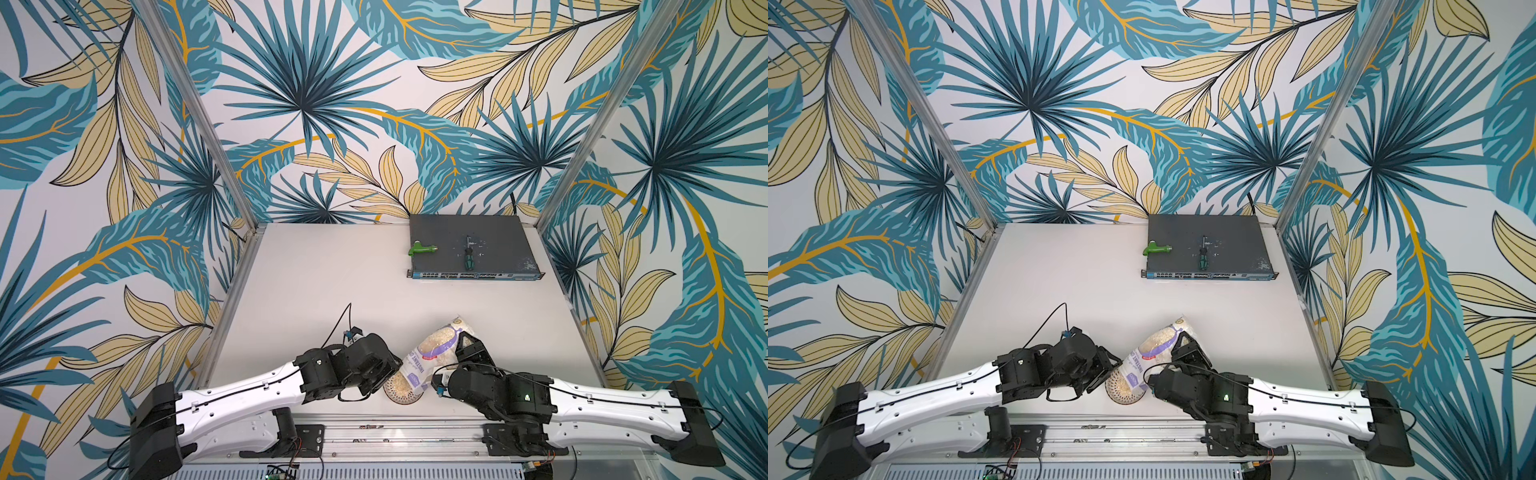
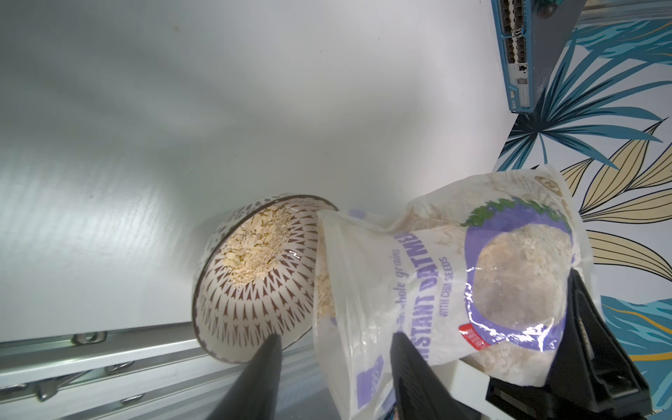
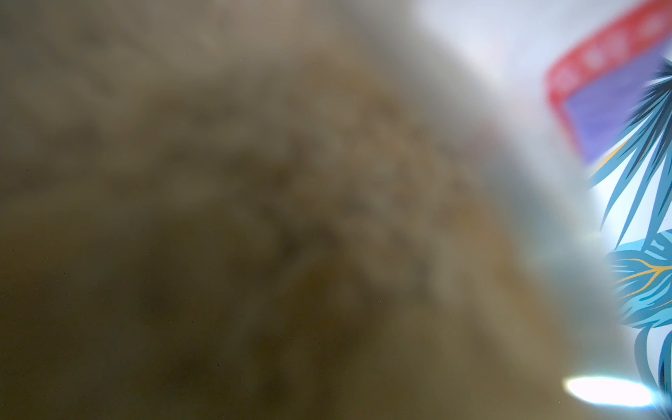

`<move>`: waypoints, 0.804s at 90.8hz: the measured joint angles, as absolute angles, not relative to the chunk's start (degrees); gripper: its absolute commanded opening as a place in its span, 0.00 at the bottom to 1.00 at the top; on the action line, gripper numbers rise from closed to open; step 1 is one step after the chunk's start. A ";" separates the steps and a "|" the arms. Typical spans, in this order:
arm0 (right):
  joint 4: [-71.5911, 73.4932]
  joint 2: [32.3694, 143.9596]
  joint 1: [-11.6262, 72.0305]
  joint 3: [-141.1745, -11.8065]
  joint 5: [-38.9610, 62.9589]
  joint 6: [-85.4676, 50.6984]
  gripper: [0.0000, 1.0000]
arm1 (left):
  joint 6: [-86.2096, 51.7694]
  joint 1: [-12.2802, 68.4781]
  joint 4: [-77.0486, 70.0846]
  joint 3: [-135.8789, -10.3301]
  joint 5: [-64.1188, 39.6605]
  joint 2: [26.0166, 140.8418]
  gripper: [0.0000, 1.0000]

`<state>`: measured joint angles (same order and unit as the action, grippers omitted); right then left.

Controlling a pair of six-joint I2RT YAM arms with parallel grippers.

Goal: Pour the oats into the breakfast bowl
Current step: Pour the oats into the bowl.

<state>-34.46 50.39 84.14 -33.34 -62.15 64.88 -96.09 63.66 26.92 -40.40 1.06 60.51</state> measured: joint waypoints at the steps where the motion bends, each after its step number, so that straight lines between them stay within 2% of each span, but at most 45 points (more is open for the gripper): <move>1: -34.46 50.39 84.14 -33.34 -62.15 64.93 0.00 | -96.09 63.66 26.85 -40.36 1.06 60.53 0.52; 73: -33.17 52.53 84.95 -33.80 -63.26 67.20 0.00 | -96.47 64.31 25.43 -39.88 1.06 63.26 0.49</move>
